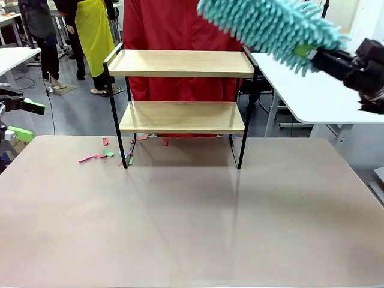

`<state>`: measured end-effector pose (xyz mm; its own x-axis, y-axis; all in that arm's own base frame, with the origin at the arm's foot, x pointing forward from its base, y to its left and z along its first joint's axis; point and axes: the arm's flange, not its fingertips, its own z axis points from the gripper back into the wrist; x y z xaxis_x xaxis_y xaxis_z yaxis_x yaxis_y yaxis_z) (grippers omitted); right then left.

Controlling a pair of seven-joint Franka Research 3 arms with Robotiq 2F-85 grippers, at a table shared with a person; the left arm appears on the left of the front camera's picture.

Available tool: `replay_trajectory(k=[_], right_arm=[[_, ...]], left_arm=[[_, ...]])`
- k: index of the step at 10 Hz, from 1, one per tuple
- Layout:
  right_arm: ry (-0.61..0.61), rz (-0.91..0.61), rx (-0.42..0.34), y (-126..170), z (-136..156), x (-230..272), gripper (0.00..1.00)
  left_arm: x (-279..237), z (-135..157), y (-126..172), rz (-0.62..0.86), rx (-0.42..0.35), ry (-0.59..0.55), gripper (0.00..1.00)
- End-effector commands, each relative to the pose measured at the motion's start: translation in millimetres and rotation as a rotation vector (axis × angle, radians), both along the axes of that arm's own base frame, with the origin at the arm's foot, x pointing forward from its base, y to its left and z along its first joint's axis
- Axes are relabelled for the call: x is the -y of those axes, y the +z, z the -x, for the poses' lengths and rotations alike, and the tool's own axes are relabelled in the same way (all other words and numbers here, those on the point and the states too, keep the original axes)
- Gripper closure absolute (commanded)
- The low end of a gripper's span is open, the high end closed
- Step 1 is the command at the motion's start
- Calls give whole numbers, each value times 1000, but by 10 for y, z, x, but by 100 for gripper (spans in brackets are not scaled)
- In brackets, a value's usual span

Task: Clean the shelf.
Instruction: Hand the Duster back to the human.

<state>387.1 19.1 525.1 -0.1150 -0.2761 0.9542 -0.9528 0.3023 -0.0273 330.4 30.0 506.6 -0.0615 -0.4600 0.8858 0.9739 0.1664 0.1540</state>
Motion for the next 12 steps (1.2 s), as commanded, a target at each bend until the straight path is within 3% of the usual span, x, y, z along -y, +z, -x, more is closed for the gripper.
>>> replay_trajectory(k=[1,4,7,9,12], right_arm=[[-203,-28,23,-131,217,103,84],[-553,-111,-9,-91,240,666,84],[-869,-115,13,-114,327,1122,84],[-952,-77,-4,-192,339,1232,84],[-951,-32,-48,-311,297,1241,84]], left_arm=[[10,-20,-5,25,26,-12,0],[10,-20,-5,25,26,-12,0],[10,-20,-5,25,26,-12,0],[10,-20,-5,25,26,-12,0],[10,-20,-5,25,26,-12,0]])
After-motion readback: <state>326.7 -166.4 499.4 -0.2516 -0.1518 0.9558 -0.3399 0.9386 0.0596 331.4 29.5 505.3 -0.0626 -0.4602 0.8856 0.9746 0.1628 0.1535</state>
